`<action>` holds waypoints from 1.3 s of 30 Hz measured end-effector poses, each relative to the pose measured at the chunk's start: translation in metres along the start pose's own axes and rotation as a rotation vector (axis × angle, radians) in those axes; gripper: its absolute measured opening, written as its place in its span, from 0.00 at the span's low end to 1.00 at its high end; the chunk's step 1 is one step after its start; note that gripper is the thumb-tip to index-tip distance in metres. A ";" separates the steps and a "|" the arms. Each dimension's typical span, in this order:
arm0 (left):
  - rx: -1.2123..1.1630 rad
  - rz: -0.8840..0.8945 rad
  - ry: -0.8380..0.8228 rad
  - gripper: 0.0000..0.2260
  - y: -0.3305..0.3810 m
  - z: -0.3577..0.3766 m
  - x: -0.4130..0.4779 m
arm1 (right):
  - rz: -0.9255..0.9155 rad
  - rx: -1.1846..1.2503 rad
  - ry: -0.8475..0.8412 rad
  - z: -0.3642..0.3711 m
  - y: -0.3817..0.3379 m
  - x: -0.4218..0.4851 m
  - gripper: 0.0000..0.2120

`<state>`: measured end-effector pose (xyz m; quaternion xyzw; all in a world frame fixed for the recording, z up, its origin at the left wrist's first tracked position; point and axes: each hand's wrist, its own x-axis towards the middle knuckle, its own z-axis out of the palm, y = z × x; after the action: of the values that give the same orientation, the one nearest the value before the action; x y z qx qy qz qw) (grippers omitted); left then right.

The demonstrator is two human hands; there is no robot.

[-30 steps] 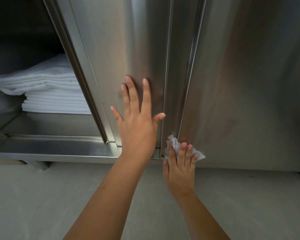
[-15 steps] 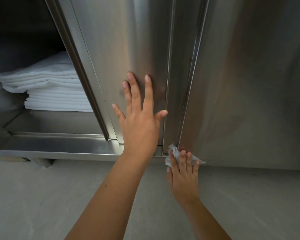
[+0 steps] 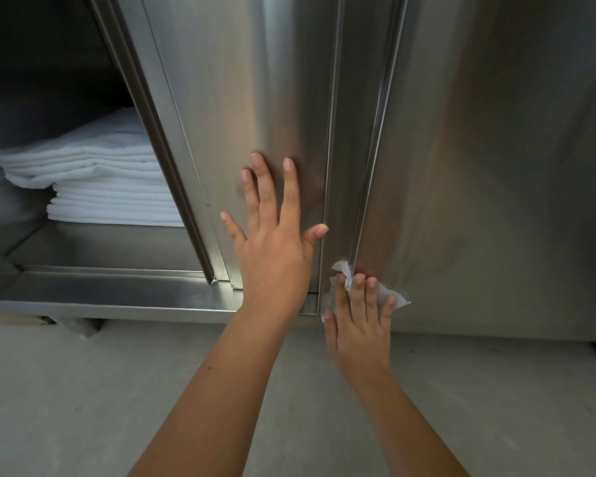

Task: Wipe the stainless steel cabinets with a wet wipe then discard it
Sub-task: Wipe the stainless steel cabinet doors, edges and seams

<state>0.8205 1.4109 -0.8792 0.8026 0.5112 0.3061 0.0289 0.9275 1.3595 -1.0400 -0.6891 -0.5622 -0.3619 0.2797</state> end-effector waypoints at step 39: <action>-0.125 0.277 0.332 0.25 0.069 -0.152 0.106 | 0.014 -0.058 0.259 -0.164 0.012 0.268 0.25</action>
<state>0.8271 1.4259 -0.6821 0.8005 0.3737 0.4661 -0.0481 0.9373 1.3807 -0.7269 -0.6484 -0.5058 -0.4620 0.3322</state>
